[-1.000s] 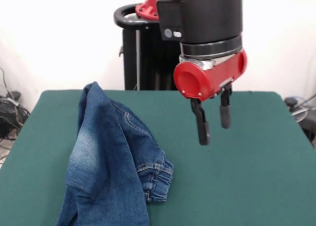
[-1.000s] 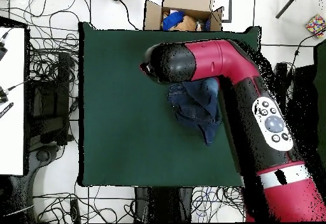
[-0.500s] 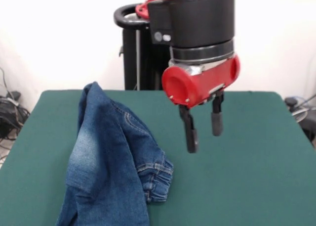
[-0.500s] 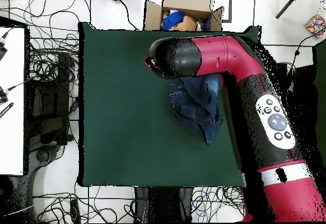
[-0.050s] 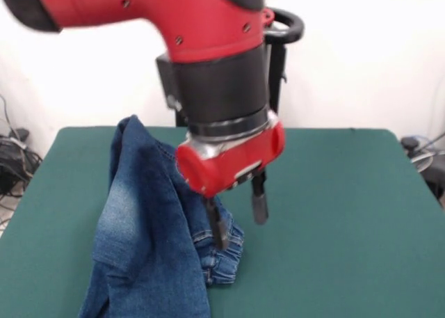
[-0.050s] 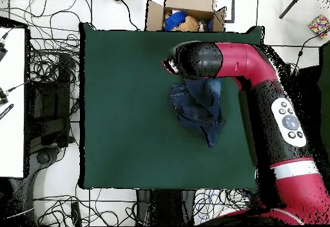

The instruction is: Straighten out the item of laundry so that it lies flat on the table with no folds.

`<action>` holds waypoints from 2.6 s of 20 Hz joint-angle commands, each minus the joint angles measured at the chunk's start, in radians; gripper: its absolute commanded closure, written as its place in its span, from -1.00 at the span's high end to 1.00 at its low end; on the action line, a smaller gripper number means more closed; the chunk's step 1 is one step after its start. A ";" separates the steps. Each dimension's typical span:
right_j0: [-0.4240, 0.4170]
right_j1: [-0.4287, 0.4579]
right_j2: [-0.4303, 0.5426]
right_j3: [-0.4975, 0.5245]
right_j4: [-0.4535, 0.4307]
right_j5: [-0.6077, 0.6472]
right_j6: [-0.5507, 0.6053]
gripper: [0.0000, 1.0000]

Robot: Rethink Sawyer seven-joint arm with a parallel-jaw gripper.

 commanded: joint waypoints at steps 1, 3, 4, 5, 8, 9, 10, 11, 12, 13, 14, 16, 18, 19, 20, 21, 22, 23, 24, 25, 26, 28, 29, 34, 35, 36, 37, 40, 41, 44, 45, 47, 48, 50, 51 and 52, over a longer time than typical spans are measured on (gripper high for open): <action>0.036 0.069 -0.094 -0.083 -0.033 0.103 0.019 1.00; 0.041 0.064 -0.096 -0.086 -0.031 0.110 0.022 1.00; 0.041 0.061 -0.095 -0.080 -0.031 0.104 0.024 1.00; 0.041 0.060 -0.096 -0.073 -0.033 0.093 0.026 1.00; 0.041 0.069 -0.101 -0.059 -0.044 0.052 0.034 1.00; 0.041 0.074 -0.102 -0.060 -0.044 0.043 0.037 1.00; 0.048 0.081 -0.107 -0.073 -0.050 0.045 0.038 1.00; 0.051 0.085 -0.109 -0.078 -0.050 0.044 0.039 1.00; 0.058 0.090 -0.112 -0.091 -0.052 0.051 0.040 1.00; 0.061 0.094 -0.115 -0.098 -0.050 0.062 0.038 1.00; 0.061 0.101 -0.113 -0.105 -0.042 0.072 0.032 1.00; 0.056 0.121 -0.108 -0.115 -0.025 0.097 0.020 1.00; 0.049 0.147 -0.099 -0.123 -0.012 0.110 -0.002 1.00; 0.049 0.157 -0.098 -0.128 -0.015 0.112 -0.013 1.00; 0.047 0.166 -0.097 -0.132 -0.017 0.112 -0.024 1.00; 0.044 0.176 -0.096 -0.135 -0.020 0.112 -0.034 1.00; 0.045 0.181 -0.100 -0.139 -0.028 0.111 -0.040 1.00; 0.051 0.187 -0.109 -0.150 -0.039 0.118 -0.046 1.00; 0.055 0.191 -0.115 -0.156 -0.047 0.118 -0.046 1.00; 0.058 0.197 -0.119 -0.162 -0.052 0.120 -0.047 1.00; 0.060 0.203 -0.123 -0.167 -0.056 0.120 -0.045 1.00; 0.061 0.216 -0.128 -0.176 -0.063 0.114 -0.046 1.00; 0.060 0.224 -0.127 -0.178 -0.064 0.105 -0.047 1.00; 0.078 0.258 -0.134 -0.229 -0.076 0.102 -0.042 1.00; 0.079 0.258 -0.134 -0.232 -0.076 0.102 -0.041 1.00; 0.078 0.256 -0.135 -0.229 -0.075 0.101 -0.041 1.00; 0.078 0.255 -0.136 -0.230 -0.075 0.102 -0.040 1.00; 0.084 0.262 -0.142 -0.240 -0.080 0.096 -0.034 1.00; 0.086 0.265 -0.144 -0.242 -0.083 0.090 -0.030 1.00; 0.093 0.274 -0.151 -0.245 -0.088 0.068 -0.016 1.00; 0.094 0.275 -0.153 -0.243 -0.088 0.062 -0.011 1.00; 0.086 0.279 -0.141 -0.229 -0.071 0.054 -0.008 1.00; 0.077 0.283 -0.130 -0.219 -0.057 0.053 -0.011 1.00; 0.061 0.292 -0.108 -0.205 -0.033 0.066 -0.034 1.00; 0.060 0.291 -0.110 -0.207 -0.034 0.094 -0.054 1.00; 0.063 0.289 -0.117 -0.211 -0.043 0.119 -0.073 1.00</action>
